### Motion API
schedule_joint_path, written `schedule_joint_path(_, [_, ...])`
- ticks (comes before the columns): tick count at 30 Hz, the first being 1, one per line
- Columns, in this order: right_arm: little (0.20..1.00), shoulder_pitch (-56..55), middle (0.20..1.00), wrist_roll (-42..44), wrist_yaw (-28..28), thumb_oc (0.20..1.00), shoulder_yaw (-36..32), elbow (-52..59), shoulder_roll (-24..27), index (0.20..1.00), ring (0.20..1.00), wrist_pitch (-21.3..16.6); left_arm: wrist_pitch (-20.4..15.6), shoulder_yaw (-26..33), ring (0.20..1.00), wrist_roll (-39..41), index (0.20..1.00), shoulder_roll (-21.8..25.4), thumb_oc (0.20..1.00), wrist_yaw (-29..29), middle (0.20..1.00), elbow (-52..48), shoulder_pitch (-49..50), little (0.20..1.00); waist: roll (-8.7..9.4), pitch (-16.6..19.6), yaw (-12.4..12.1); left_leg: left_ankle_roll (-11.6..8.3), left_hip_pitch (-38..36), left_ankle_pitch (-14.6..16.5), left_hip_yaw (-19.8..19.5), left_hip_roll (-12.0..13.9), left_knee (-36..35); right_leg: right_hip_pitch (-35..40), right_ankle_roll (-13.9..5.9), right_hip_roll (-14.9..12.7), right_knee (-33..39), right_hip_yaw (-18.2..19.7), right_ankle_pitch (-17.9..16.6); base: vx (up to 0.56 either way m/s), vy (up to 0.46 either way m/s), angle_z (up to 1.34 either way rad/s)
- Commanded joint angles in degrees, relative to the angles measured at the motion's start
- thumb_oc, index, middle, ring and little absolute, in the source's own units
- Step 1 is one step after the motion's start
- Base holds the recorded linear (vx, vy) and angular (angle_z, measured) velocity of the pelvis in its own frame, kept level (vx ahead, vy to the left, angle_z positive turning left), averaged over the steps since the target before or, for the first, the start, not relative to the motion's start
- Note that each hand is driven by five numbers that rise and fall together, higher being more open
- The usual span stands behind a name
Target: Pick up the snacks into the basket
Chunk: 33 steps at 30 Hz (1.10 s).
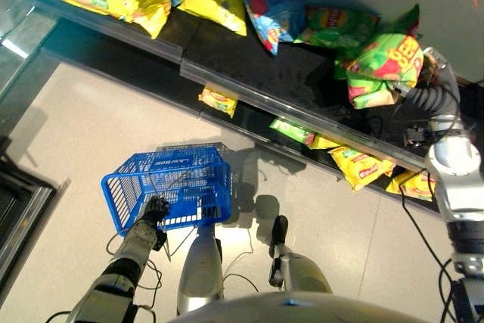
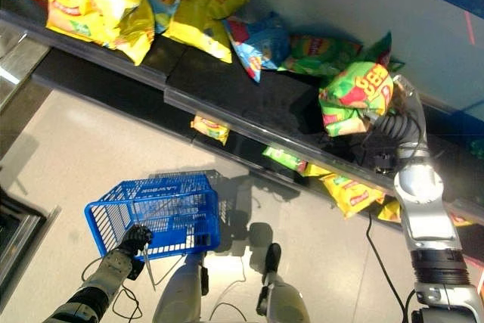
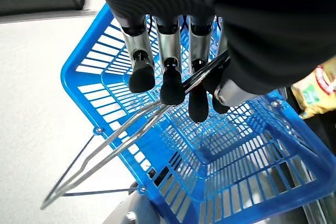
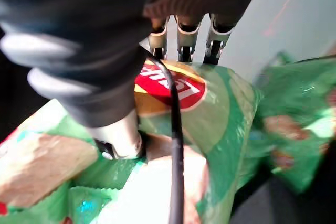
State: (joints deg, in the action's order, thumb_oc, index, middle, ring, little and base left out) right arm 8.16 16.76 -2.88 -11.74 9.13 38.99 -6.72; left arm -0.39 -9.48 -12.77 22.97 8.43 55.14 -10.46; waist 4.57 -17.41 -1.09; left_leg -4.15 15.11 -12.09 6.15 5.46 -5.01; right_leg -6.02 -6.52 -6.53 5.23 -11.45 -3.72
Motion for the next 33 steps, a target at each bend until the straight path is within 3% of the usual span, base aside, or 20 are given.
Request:
schedule_joint_path(1, [0.200, -3.56, 0.200, 8.34, 6.36, 0.200, -3.79, 7.18, 1.27, 0.200, 0.200, -4.47, -0.92, 1.85, 0.200, -1.32, 0.200, 1.68, 0.200, -0.47, 0.200, 3.98, -1.53, 0.200, 1.70, 3.28, 0.51, 1.12, -4.07, 8.21, 1.35, -2.13, 1.05, -4.85, -1.87, -0.20, -1.66, 0.30, -2.17, -0.01, -0.028, -0.03])
schedule_joint_path(7, [0.200, -14.63, 0.200, 18.02, 16.70, 0.200, -2.08, 14.35, -2.25, 0.200, 0.200, -2.62, -1.74, 3.43, 0.200, -1.42, 0.200, 1.12, 0.200, -1.77, 0.200, 6.76, -1.11, 0.200, 1.58, 3.66, 1.91, 0.71, -4.27, 7.86, 2.15, -1.87, 0.98, -5.08, -1.76, 0.11, -1.70, 0.94, -2.32, -0.03, -0.023, -0.09])
schedule_joint_path(11, [0.200, -23.57, 0.200, 12.54, 19.90, 0.200, -2.57, 14.89, -2.20, 0.200, 0.200, -1.37, -2.27, 5.82, 0.200, -0.69, 0.200, 0.73, 0.200, -2.59, 0.200, 8.33, 0.17, 0.200, 1.24, 3.94, 2.70, 0.49, -4.39, 7.69, 2.65, -1.83, 0.91, -5.18, -1.59, 0.24, -1.79, 1.10, -2.27, -0.04, -0.016, -0.11])
schedule_joint_path(15, [0.200, -28.78, 0.200, -1.10, 18.17, 0.200, 0.50, 8.53, -1.34, 0.200, 0.200, -1.91, -2.72, 8.06, 0.200, 1.48, 0.200, 0.89, 0.200, -2.16, 0.200, 8.16, 1.41, 0.200, 0.43, 3.40, 3.36, 0.34, -4.44, 7.48, 3.35, -1.72, 1.05, -5.74, -1.44, 0.41, -2.10, 1.68, -2.49, -0.05, -0.007, -0.06])
schedule_joint_path(19, [0.200, -30.05, 0.200, -11.11, 18.19, 0.200, 8.25, -2.60, -0.38, 0.200, 0.200, -1.59, -3.34, 9.00, 0.200, 4.89, 0.200, 1.08, 0.200, -1.70, 0.200, 6.69, 2.45, 0.200, -0.62, 2.54, 3.66, 0.12, -4.44, 7.10, 4.05, -1.50, 1.13, -6.25, -1.24, 0.50, -2.43, 2.14, -2.45, -0.05, -0.002, -0.17])
schedule_joint_path(24, [0.200, -26.49, 0.200, -18.40, 15.44, 0.200, 15.31, -13.82, -0.14, 0.200, 0.200, -1.67, -5.17, 6.58, 0.200, 9.54, 0.200, 0.32, 0.200, -0.94, 0.200, -0.86, 2.77, 0.200, -1.81, 1.35, 3.60, 0.11, -4.13, 6.63, 4.23, -1.73, 1.20, -6.67, -1.09, 0.41, -2.51, 2.36, -2.69, -0.06, 0.000, -0.06])
schedule_joint_path(28, [0.200, -17.89, 0.200, -24.77, 10.22, 0.200, 22.74, -27.13, -2.29, 0.200, 0.200, -1.06, -7.03, 3.12, 0.200, 13.61, 0.200, -0.93, 0.200, 0.58, 0.200, -6.95, 0.47, 0.200, -2.76, -0.19, 3.62, 0.13, -2.89, 5.92, 4.44, -1.90, 1.10, -7.89, -1.16, 0.19, -2.30, 2.53, -3.51, -0.09, 0.002, -0.11])
schedule_joint_path(29, [0.200, -13.59, 0.200, -26.29, 8.76, 0.200, 27.37, -31.88, -3.61, 0.200, 0.200, -1.17, -6.43, -2.22, 0.200, 12.70, 0.200, -4.69, 0.200, 3.05, 0.200, -3.54, -8.61, 0.200, -2.52, -0.48, 4.68, -0.01, -2.84, 6.01, 4.72, -1.80, 1.07, -8.27, -1.19, 0.30, -2.39, 2.73, -3.50, -0.06, 0.001, -0.23])
schedule_joint_path(33, [0.200, -4.25, 0.200, -28.35, 0.96, 0.200, 33.50, -44.95, -9.46, 0.200, 0.200, 1.20, -5.83, -12.26, 0.200, 10.99, 0.200, -11.51, 0.200, 8.02, 0.200, -4.46, -14.21, 0.200, -2.30, -1.75, 5.08, 0.14, -1.30, 5.05, 4.66, -1.74, 0.82, -9.81, -1.10, 0.33, -2.41, 2.65, -4.19, -0.05, -0.033, -0.10])
